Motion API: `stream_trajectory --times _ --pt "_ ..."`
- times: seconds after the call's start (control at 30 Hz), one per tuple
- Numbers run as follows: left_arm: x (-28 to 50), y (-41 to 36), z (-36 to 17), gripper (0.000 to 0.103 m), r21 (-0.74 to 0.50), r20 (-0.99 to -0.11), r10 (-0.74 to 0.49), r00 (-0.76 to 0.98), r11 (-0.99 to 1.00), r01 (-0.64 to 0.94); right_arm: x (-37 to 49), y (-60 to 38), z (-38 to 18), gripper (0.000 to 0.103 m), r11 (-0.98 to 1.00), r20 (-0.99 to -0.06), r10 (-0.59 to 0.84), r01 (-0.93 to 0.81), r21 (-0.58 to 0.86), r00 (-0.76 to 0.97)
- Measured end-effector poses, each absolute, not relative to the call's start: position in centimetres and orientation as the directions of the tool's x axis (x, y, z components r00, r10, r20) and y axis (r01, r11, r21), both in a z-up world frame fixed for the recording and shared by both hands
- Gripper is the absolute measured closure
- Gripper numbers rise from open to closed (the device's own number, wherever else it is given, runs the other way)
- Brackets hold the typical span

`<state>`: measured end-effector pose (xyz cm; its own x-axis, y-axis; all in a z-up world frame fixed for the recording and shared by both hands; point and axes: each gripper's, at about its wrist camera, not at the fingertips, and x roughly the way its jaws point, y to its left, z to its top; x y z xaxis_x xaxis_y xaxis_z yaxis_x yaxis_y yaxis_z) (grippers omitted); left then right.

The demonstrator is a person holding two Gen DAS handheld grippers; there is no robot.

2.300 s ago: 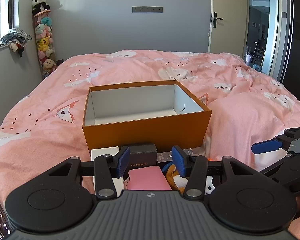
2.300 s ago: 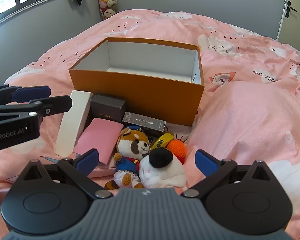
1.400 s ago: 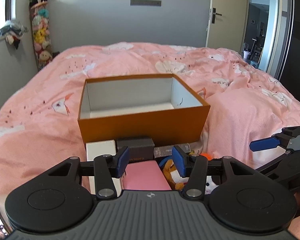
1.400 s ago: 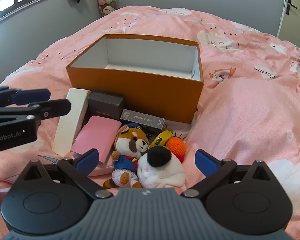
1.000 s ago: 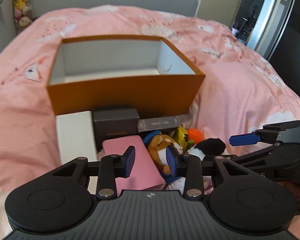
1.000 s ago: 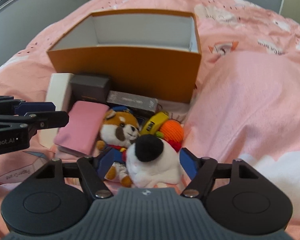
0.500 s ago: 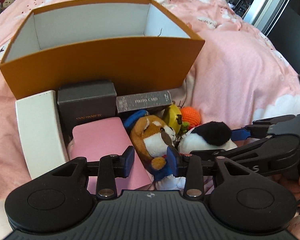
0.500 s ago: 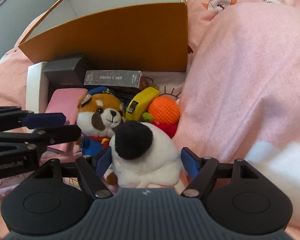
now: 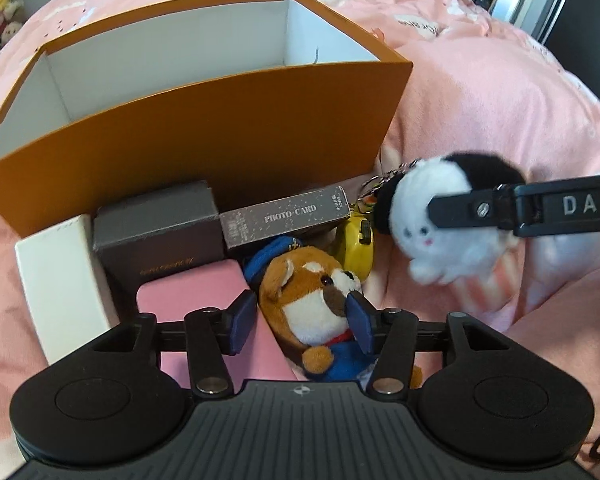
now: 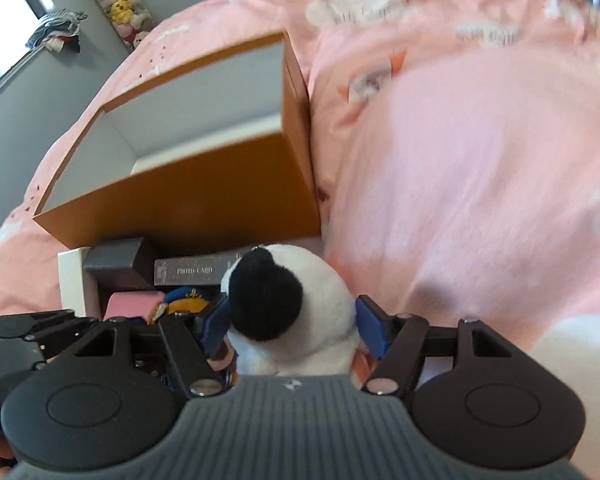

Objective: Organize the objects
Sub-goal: 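Grasp the brown dog plush with the left gripper while the right grasps the white plush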

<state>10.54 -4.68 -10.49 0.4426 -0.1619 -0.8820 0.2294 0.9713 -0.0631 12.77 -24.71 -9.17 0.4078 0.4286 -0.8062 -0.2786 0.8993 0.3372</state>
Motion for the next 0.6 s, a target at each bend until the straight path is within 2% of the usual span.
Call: stream_trajectory --times 0.17,0.37,0.4,0.43,0.6 --pt "11.5 -5.5 -11.5 0.034 -0.057 -0.894 -0.167 0.415 0.963 0.264 12.8 -25.2 -9.9 0.03 0.89 -0.814 0.45 -0.264 0.372 0.368" --pt "11.9 -5.8 -12.0 0.032 -0.049 -0.9 -0.165 0.403 0.958 0.283 12.2 -25.1 -10.0 0.024 0.882 -0.827 0.454 -0.294 0.367 0.332" --pt "12.0 -5.7 -12.1 0.033 -0.051 -0.899 -0.168 0.404 0.957 0.285 12.0 -25.2 -10.0 0.024 0.882 -0.828 0.454 -0.302 0.363 0.33" --pt "12.0 -5.7 -12.2 0.038 -0.055 -0.897 -0.173 0.406 0.956 0.288 12.0 -25.0 -10.1 0.024 0.882 -0.829 0.451 -0.308 0.357 0.33" --pt "11.8 -5.1 -11.9 0.042 -0.066 -0.884 -0.19 0.428 0.955 0.288 12.2 -25.2 -10.5 0.028 0.883 -0.83 0.447 -0.313 0.349 0.333"
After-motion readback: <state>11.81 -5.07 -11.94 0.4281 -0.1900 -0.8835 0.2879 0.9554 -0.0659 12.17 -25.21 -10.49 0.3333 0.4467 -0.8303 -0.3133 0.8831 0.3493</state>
